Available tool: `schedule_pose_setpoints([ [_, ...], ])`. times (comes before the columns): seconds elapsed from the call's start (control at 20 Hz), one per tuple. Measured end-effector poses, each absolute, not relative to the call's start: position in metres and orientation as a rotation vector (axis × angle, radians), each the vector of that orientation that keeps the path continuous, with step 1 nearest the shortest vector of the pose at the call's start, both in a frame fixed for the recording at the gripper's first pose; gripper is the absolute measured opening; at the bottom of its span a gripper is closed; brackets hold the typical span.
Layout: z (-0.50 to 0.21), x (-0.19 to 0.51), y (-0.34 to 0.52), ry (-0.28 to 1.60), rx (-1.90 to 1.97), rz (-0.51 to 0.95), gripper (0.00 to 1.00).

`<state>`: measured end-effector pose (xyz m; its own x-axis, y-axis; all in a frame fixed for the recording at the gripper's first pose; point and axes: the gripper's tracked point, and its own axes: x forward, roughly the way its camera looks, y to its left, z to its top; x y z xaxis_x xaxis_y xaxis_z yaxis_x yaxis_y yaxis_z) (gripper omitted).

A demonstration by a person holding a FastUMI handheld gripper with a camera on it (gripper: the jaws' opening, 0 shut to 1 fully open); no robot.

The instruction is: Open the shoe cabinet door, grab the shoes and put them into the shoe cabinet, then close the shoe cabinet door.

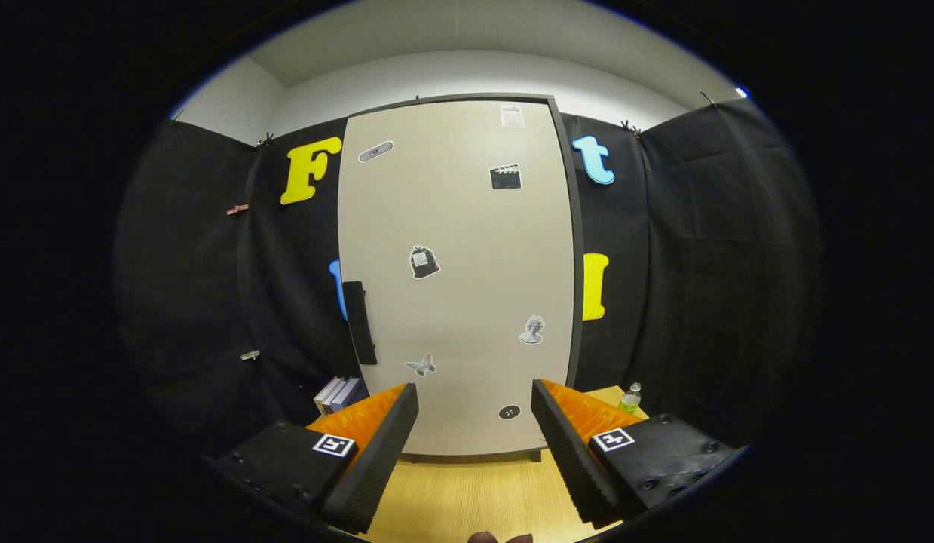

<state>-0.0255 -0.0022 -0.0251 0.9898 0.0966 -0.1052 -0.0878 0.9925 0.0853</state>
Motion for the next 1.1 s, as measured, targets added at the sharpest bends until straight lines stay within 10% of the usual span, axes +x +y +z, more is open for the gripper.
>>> schedule_pose_setpoints([
  [1.1, -0.027, 0.030, -0.028, 0.017, -0.023, 0.059, 0.98],
])
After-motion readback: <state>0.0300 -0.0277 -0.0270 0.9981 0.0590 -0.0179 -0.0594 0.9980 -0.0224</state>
